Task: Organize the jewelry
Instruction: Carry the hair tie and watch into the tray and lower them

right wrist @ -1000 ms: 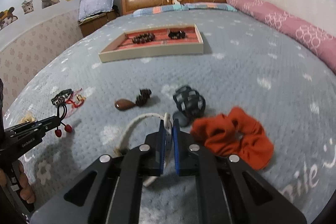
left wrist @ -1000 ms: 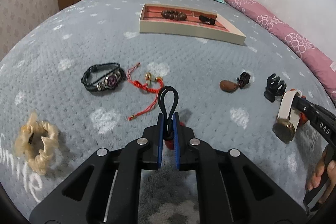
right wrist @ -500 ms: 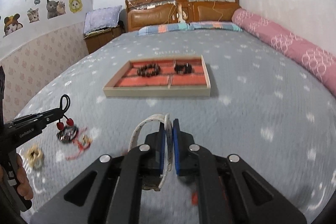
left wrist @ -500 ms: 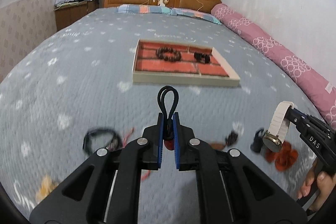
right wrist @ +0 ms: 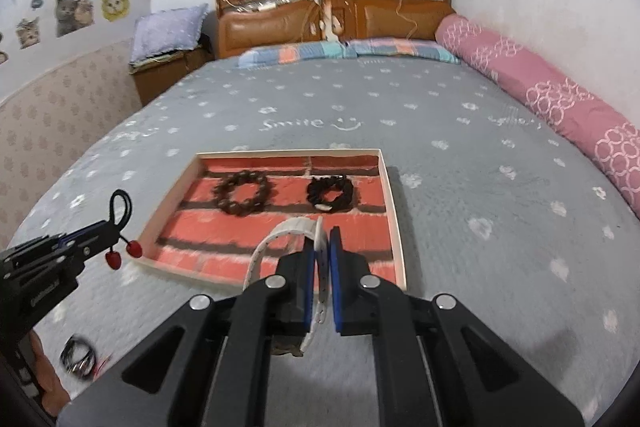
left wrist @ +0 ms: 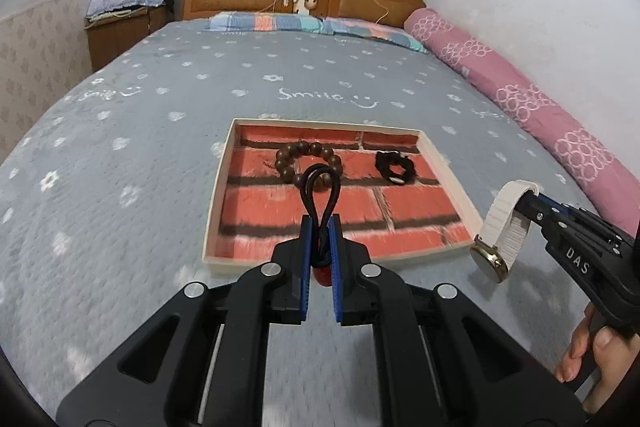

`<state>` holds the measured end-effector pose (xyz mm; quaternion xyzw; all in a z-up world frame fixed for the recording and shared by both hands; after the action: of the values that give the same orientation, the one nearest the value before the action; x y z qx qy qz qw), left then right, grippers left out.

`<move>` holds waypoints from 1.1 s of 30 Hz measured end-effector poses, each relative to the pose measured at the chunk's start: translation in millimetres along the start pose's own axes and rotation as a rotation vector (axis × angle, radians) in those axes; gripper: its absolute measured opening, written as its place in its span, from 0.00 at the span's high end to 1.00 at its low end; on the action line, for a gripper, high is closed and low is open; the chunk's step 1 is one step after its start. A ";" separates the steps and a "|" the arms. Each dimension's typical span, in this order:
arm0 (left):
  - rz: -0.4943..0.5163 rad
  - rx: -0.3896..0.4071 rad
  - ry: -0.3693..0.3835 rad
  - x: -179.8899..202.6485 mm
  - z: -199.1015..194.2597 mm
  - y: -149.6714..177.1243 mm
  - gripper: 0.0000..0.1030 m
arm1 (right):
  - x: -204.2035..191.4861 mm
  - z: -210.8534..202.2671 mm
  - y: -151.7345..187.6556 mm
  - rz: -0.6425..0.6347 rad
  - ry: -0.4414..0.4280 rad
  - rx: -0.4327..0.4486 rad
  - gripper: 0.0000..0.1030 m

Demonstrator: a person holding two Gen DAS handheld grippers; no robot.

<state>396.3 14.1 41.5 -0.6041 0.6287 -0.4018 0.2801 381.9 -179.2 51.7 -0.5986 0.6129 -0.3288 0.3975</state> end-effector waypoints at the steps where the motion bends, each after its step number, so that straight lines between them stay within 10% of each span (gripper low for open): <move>1: 0.000 -0.010 -0.008 -1.0 14.4 -2.3 0.93 | 2.9 15.2 -2.2 0.009 0.007 -0.013 0.93; 13: 0.008 -0.086 -0.077 -25.0 121.5 -3.0 0.93 | 21.8 116.0 -3.4 -0.001 0.090 -0.080 0.93; 33: 0.025 -0.141 -0.120 -39.6 179.5 0.8 0.91 | 29.7 176.3 -4.5 0.011 0.122 -0.155 0.93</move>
<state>550.7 23.1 -57.9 -0.6372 0.6451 -0.3162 0.2791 540.2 -196.2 -29.6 -0.6029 0.6628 -0.3140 0.3140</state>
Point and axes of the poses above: each gripper's, at about its wrist camera, not at the fingertips, and z roughly the way its jaws point, x to its right, y to its underside, the point moved 2 cm from there along z, roughly the way its jaws point, and after that the axes turned 8 degrees about x, right-handed, at the moved point
